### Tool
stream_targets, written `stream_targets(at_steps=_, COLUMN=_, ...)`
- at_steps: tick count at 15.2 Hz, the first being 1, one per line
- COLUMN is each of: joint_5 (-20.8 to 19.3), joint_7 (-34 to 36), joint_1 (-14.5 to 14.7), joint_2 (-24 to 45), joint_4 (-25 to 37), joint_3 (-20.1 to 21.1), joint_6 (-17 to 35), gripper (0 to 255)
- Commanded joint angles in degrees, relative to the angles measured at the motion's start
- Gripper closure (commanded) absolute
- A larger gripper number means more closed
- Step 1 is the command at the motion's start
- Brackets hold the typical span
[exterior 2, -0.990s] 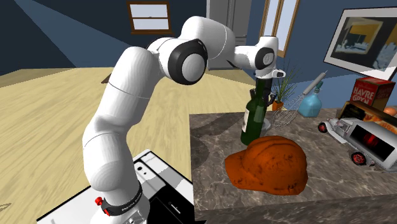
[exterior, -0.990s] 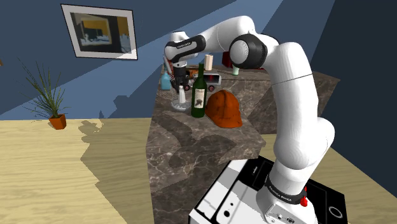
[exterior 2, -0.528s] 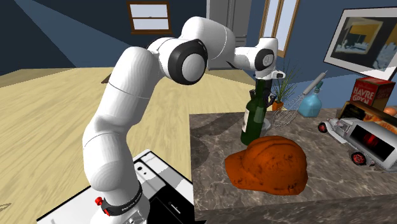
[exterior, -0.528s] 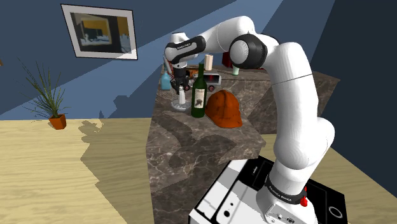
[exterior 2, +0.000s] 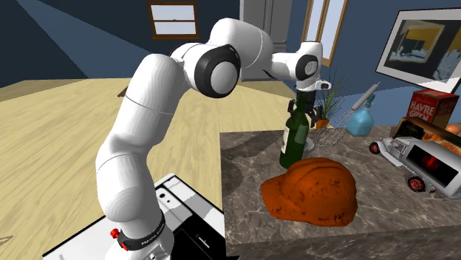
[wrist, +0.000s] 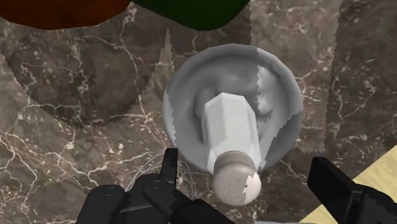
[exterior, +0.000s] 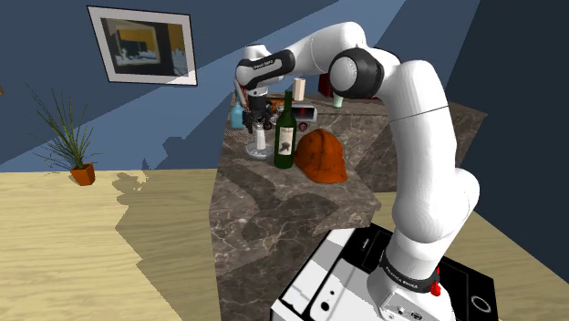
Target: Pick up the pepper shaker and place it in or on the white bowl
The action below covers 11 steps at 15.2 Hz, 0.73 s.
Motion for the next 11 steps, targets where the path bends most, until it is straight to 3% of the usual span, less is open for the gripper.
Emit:
stream_targets(at_steps=1, joint_5=0.10, joint_7=-0.25, joint_1=0.06, joint_2=-0.42, joint_4=2.24, joint_3=0.04, joint_6=-2.65, gripper=0)
stream_targets(at_steps=3, joint_5=0.18, joint_7=-0.37, joint_1=0.28, joint_2=-0.81, joint_4=5.05, joint_3=0.11, joint_6=-5.85, gripper=0)
stream_targets(at_steps=11, joint_5=0.18, joint_7=-0.37, joint_1=0.28, joint_2=-0.81, joint_4=5.05, joint_3=0.11, joint_6=-5.85, gripper=0)
